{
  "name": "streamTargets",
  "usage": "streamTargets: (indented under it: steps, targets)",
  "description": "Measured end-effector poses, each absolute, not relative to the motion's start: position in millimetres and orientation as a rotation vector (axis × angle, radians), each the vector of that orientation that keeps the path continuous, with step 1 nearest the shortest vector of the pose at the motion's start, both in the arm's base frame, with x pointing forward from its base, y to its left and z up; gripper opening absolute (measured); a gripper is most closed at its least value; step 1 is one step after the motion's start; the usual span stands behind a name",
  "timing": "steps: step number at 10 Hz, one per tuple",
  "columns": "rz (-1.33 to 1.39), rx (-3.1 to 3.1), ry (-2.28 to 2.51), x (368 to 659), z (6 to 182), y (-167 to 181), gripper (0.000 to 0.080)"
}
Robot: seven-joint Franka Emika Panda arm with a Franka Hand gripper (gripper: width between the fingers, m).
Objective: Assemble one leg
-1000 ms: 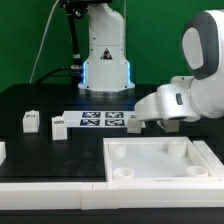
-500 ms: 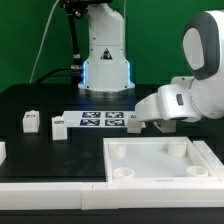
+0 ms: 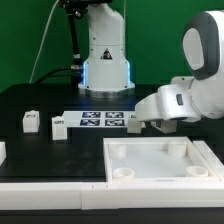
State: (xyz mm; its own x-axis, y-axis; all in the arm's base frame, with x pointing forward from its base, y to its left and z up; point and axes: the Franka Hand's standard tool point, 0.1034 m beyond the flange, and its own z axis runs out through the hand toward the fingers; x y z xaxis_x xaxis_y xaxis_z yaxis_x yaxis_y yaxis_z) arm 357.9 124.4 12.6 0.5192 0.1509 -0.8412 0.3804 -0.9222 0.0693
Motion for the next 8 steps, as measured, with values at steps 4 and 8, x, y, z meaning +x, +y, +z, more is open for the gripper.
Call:
streamTargets:
  steps: [4,8]
  targets:
    - [-1.355,2.490,0.436,370,70.3,123,0.0289]
    - [-1.233,2.573,0.445,383,73.3,128,0.0290]
